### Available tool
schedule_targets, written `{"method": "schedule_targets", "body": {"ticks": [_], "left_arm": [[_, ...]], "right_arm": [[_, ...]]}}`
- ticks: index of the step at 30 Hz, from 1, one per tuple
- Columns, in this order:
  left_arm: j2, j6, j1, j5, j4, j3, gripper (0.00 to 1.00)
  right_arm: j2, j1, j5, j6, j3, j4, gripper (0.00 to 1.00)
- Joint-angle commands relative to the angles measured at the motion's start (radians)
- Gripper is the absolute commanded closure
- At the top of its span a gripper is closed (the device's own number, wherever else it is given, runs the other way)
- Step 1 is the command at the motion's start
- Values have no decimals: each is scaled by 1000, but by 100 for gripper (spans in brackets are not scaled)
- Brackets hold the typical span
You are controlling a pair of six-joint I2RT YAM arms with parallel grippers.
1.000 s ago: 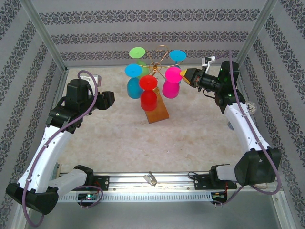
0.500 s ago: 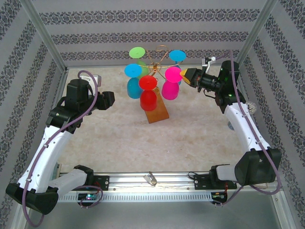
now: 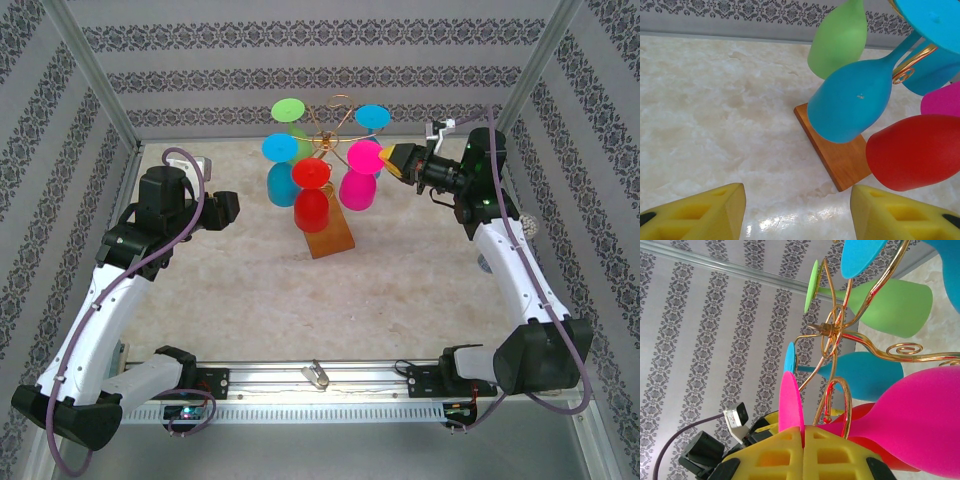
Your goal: Take the wine glass off the wine glass rack
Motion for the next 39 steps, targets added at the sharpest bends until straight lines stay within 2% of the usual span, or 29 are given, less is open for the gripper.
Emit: {"method": "schedule_targets", "body": {"ticks": [1,25,39], "left_arm": [[-17,18,-10,-13,22,4,42],[-19,24,-10,-21,14,-6,42],[-29,57,-22,79,-12,-19,43]], "right_arm": [[-30,-8,-28,-14,5,-1,100],[-20,28,-17,-58,1,-26,100],[16,80,5,-71,48,-33,100]]}}
